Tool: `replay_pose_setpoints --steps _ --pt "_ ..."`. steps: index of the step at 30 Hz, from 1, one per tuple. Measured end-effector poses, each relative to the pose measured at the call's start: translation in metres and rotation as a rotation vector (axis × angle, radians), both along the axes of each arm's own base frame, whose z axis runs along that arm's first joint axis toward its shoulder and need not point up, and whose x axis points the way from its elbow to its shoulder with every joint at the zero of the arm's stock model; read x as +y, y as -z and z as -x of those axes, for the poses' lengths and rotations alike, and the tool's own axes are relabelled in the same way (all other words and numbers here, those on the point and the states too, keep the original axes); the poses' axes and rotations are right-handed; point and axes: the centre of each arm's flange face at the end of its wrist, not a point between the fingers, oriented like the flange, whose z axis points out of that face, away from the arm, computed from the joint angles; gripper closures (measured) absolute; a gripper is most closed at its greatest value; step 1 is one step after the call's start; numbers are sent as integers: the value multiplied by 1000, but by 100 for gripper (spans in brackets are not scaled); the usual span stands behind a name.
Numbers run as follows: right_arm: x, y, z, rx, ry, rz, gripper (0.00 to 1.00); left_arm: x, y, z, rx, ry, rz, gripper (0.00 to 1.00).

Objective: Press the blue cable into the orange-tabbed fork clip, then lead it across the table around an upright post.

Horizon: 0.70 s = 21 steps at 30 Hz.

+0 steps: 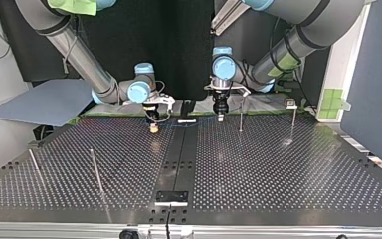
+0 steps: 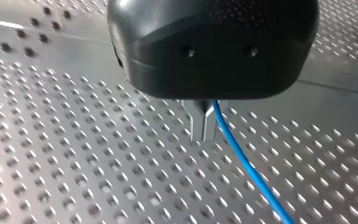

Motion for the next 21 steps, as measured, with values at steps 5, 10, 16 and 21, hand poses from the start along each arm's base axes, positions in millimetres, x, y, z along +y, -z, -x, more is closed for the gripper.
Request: replay_pose_setpoints --steps 5,10,16,21 --pt "-1 -28 0 -6 -1 9 100 -11 -23 5 -18 20 16 100" --pt "-1 -60 -1 -18 -1 29 100 -18 -48 8 -45 34 36 100" --pt "-1 -99 0 -37 0 55 100 -26 -77 11 -87 48 65 100" --pt "2 -131 -2 -54 -4 80 100 -32 -102 16 -110 62 88 100"
